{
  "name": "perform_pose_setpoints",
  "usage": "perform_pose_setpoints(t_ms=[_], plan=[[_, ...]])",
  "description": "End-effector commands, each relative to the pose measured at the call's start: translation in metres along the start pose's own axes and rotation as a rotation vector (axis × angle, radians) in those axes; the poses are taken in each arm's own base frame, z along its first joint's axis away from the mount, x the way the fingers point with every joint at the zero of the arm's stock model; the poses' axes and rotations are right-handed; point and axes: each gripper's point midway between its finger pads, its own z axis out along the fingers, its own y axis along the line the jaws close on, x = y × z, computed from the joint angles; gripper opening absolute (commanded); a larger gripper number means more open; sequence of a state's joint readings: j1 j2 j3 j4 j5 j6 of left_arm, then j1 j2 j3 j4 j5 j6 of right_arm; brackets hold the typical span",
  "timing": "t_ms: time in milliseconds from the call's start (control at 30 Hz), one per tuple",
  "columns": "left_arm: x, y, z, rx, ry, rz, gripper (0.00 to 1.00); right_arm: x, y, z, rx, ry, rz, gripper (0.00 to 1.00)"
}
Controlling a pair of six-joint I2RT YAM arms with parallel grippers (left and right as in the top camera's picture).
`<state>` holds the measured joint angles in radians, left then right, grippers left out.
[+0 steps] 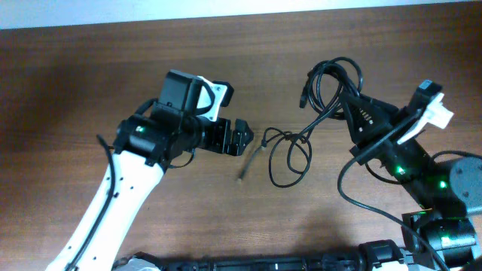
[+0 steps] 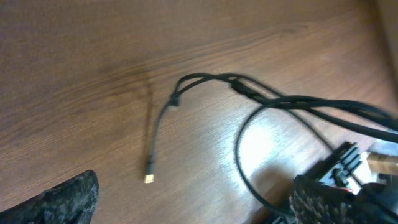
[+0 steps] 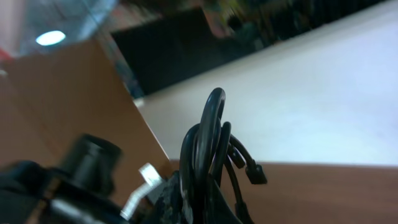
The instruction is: Untangle cables
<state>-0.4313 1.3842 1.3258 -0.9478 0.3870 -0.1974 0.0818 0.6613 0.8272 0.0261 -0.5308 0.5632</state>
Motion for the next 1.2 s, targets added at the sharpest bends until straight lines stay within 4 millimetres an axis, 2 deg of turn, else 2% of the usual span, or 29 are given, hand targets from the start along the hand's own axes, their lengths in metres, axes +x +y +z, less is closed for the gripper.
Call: perform_pose_setpoints(t_ms=[0, 267, 400, 533, 633, 667, 833, 1167], plan=[[0.002, -0.003, 0.014, -0.012, 0.033, 0.037, 0.99, -0.017, 0.016, -0.003, -0.059, -0.055, 0.0, 0.04], [0.01, -0.053, 0.046, 0.137, 0.085, 0.139, 0.99, -0.029, 0.025, -0.005, -0.092, -0.102, -0.001, 0.04], [0.017, -0.059, 0.062, 0.141, 0.124, 0.155, 0.99, -0.04, 0.033, -0.007, -0.125, -0.142, 0.011, 0.04], [0.022, -0.052, 0.077, 0.121, 0.163, 0.141, 0.99, -0.043, 0.036, -0.008, -0.136, -0.157, 0.0, 0.04], [0.021, -0.023, 0.088, -0.03, 0.167, 0.133, 0.97, -0.043, 0.036, -0.008, -0.136, -0.157, 0.0, 0.04], [0.02, 0.005, 0.091, -0.186, 0.163, 0.082, 0.97, -0.043, 0.036, -0.008, -0.135, -0.157, 0.0, 0.04], [0.026, 0.075, 0.076, -0.546, 0.155, -0.08, 0.99, -0.044, 0.034, -0.008, -0.125, -0.165, 0.0, 0.04], [0.036, 0.144, 0.044, -0.666, 0.207, -0.272, 0.99, -0.048, 0.018, -0.01, -0.064, -0.173, -0.006, 0.04]])
